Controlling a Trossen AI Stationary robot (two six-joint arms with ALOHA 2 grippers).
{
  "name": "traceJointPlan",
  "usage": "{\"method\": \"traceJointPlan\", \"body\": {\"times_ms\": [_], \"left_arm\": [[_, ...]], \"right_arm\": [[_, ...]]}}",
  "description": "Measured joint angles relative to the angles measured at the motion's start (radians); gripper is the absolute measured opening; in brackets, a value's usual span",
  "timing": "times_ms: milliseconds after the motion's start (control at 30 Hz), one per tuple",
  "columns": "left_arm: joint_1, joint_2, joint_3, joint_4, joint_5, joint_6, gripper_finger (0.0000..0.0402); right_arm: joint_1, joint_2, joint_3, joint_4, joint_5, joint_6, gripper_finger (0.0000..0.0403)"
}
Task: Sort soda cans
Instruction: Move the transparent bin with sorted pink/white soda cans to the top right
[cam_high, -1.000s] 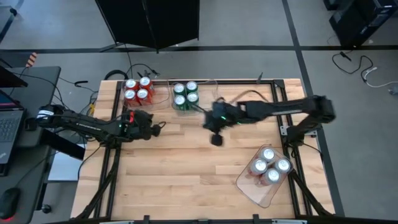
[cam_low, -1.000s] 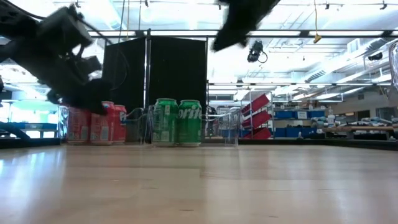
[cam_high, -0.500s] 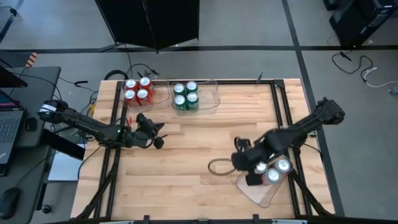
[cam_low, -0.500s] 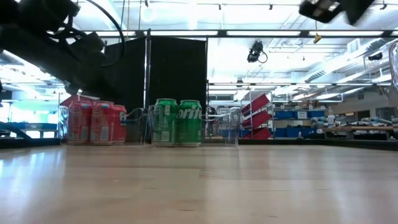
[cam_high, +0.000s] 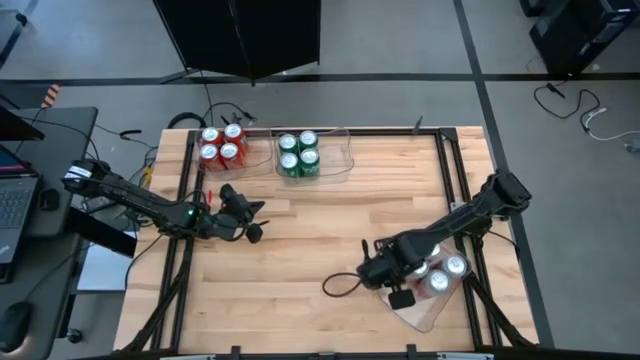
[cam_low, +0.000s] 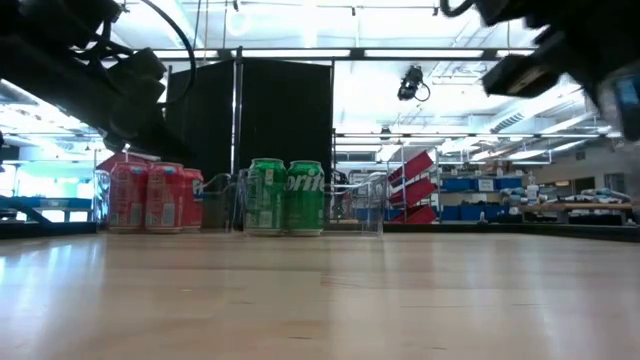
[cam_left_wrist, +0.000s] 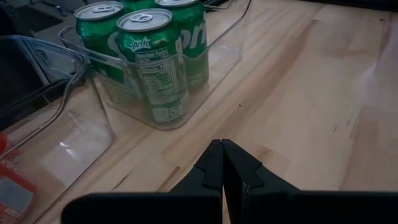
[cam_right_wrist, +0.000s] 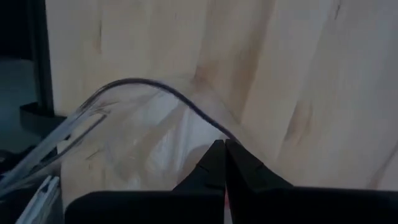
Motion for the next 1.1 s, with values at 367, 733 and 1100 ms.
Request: {"method": "traceJointPlan", "body": {"times_ms": [367,733,1100], "left_arm": [[-0.001,0.000,0.000,-0.001,0.000,0.000,0.0001],[-0.001,0.000,0.000,-0.002,0.000,0.000,0.0001],[-0.001,0.000,0.000,0.002,0.024,0.000,0.0001]], "right_arm": [[-0.179,0.025,0.000,0.084,0.240,-0.118,0.0000],[-0.303,-0.014,0.039,0.198,0.374,-0.267,0.0000],[-0.040,-0.021,0.089,0.184,0.048,0.056,0.0000]]}}
